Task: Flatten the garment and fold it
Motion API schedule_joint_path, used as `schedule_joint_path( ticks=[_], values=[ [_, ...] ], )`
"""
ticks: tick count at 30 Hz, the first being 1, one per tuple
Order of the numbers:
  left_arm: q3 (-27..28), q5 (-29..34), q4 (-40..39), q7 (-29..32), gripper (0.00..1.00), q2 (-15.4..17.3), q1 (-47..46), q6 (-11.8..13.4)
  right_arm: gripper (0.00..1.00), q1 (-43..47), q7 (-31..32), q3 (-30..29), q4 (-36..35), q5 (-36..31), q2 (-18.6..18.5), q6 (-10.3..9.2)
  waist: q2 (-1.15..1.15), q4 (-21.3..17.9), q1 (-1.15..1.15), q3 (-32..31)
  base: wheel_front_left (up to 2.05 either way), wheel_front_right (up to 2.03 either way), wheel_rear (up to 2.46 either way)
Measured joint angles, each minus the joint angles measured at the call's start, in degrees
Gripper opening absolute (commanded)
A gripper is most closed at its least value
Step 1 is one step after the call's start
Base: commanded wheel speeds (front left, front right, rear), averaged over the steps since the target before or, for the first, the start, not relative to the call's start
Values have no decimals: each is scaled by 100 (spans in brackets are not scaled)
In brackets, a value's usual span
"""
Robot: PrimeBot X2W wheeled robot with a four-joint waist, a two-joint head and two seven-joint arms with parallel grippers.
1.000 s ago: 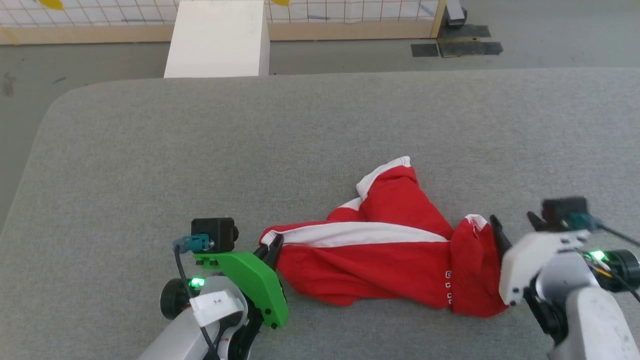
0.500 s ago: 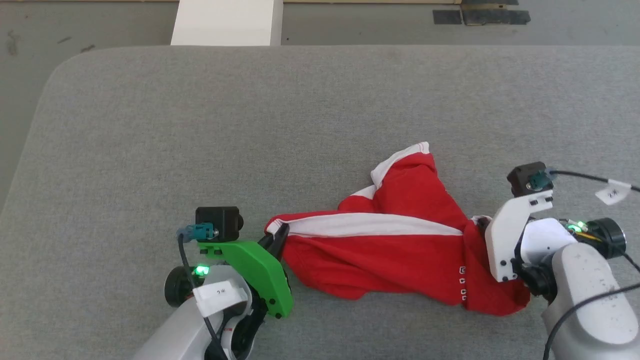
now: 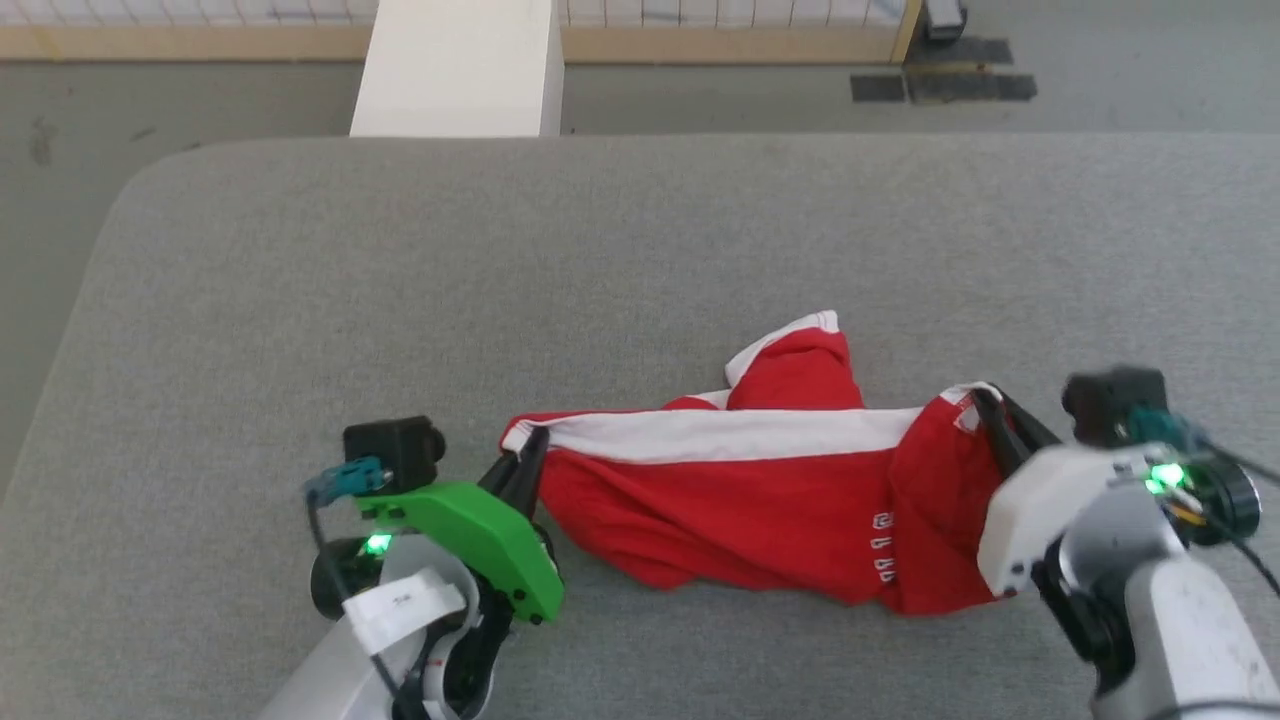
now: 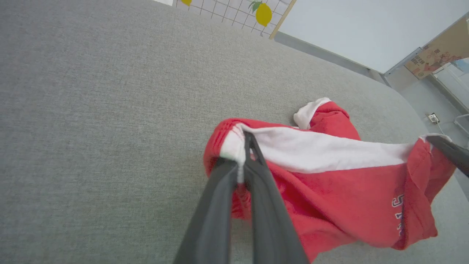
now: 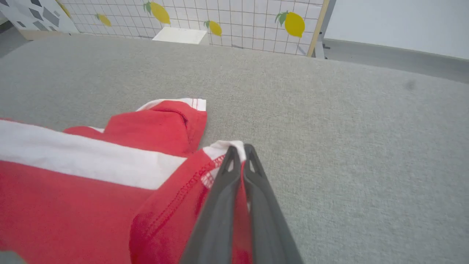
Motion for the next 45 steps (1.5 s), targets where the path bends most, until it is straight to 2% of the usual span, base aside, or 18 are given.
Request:
schedule_joint_path(
  ticks=[6,10,13,20,26,32,36,41,45],
  values=[
    [438,-426,-194,-453,0,-111,182,-226,0,737,-503,-353,-779,45,192,0,0,-156,0,-292,0,0,0],
    [606,-684,-374,-369,0,-62,103,-469,0,778,-431,-392,-1212,40,199,0,0,-330,0,-367,0,0,0],
    [641,-762,-423,-73,0,74,-235,-631,0,561,-218,-286,-1343,47,27,0,0,-428,0,-357,0,0,0],
    [968,-1132,-240,536,0,104,-1807,-810,0,-972,172,75,-1203,160,-586,0,0,-501,0,-25,0,0,0],
    [1322,-1154,404,606,0,-2,-3395,-815,0,-2686,242,349,-502,257,-859,1,0,-548,0,467,0,0,0],
    [1634,-979,1018,116,0,-119,-4905,-887,0,-4385,-237,237,172,44,-821,2,0,-618,1,1057,0,0,0],
    [1840,-942,1294,-350,0,-230,-5583,-1058,0,-5214,-768,119,532,-309,-717,4,0,-667,1,1406,0,0,0],
    [1947,-869,1512,-795,0,-289,-5932,-1305,0,-5743,-1381,60,825,-628,-641,4,0,-705,1,1688,0,0,0],
    [1989,-861,1670,-1000,0,-311,-5826,-1485,0,-5754,-1638,102,1039,-657,-613,4,0,-683,1,1690,0,0,0]
  ],
)
